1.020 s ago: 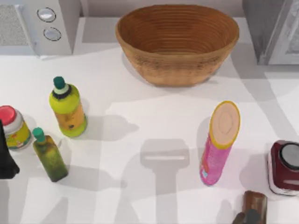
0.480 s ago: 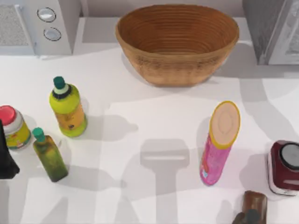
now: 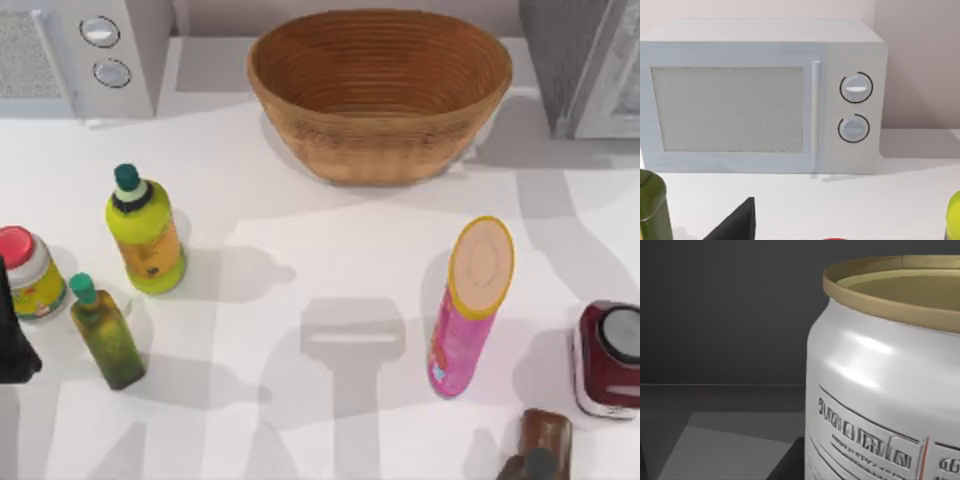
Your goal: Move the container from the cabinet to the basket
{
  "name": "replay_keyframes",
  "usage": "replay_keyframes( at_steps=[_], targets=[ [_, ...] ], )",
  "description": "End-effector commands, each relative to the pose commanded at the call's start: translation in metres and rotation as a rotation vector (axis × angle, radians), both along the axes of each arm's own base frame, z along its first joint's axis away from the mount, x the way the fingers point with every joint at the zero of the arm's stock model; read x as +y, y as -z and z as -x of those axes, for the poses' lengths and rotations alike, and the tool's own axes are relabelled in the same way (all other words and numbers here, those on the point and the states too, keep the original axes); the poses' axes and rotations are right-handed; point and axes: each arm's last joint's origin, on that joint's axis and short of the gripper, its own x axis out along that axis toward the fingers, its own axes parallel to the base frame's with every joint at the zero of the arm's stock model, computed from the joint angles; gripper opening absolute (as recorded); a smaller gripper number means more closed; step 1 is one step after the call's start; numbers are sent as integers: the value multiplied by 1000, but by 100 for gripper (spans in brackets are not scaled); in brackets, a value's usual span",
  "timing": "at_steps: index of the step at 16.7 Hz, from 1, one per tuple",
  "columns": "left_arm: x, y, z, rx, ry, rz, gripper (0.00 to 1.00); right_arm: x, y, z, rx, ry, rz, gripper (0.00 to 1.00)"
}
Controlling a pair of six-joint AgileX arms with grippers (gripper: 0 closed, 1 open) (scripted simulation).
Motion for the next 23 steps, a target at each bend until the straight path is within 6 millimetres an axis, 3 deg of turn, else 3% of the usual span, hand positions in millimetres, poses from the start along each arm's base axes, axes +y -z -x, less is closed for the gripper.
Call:
replay_keyframes(
  at_steps=[5,10,14,20,23],
  targets=[
    [0,0,0,0,0,0,100,-19,29,13,1,-3,6,0],
    [0,0,0,0,0,0,100,-43,94,32,10,-4,11,0],
    [0,0,0,0,0,0,100,-61,166,51,2,-4,6,0],
    [0,0,0,0,0,0,100,-76,315,59,55,-6,8,0],
    [0,0,0,0,0,0,100,-81,366,60,39,-7,3,0]
  ],
)
